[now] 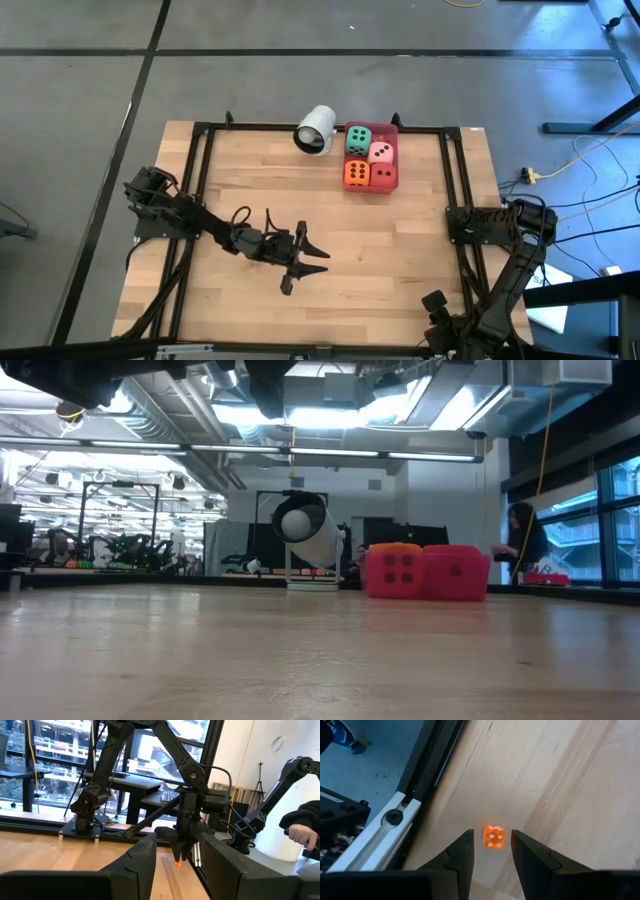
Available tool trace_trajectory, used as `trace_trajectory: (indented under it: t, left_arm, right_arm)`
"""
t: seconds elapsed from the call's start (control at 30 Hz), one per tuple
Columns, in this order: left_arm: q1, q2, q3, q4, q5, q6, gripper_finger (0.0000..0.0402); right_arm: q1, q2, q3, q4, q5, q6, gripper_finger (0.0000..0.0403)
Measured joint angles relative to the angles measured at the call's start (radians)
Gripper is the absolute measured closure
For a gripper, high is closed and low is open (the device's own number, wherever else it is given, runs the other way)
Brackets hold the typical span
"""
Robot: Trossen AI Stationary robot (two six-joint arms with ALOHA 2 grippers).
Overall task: Pick & Place Dice
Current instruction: Put the small orange dice into the red bin
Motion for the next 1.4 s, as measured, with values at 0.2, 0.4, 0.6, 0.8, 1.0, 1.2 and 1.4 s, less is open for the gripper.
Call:
trace_trajectory:
  t: [0.2, 0.4, 0.6, 0.8, 1.0, 1.2, 1.4]
  left_arm:
    - [0.0, 0.0, 0.0, -0.003, 0.001, 0.0, 0.0258]
    - [0.0, 0.0, 0.0, -0.003, 0.001, -0.001, 0.0258]
    - [0.0, 0.0, 0.0, -0.006, 0.003, -0.001, 0.0258]
    - [0.0, 0.0, 0.0, -0.01, 0.003, 0.005, 0.0258]
    - [-0.001, 0.0, 0.0, -0.011, 0.005, 0.0, 0.0258]
    - [-0.012, 0.0, 0.0, -0.011, 0.005, 0.005, 0.0258]
    - [-0.022, 0.0, 0.0, -0.011, 0.005, 0.006, 0.0258]
  right_arm:
    - [-0.018, 0.001, -0.001, -0.02, -0.003, -0.027, 0.0272]
    - [-0.036, 0.002, -0.004, -0.066, -0.05, -0.065, 0.0272]
    - [-0.038, 0.003, -0.004, -0.057, -0.051, -0.078, 0.0272]
    - [-0.045, 0.003, -0.004, -0.056, 0.01, -0.095, 0.0272]
    - [-0.066, 0.002, -0.016, -0.051, 0.025, -0.12, 0.0272]
    - [-0.088, -0.002, -0.072, -0.044, 0.026, -0.119, 0.0272]
    - [-0.105, -0.003, -0.075, -0.042, 0.018, -0.134, 0.0272]
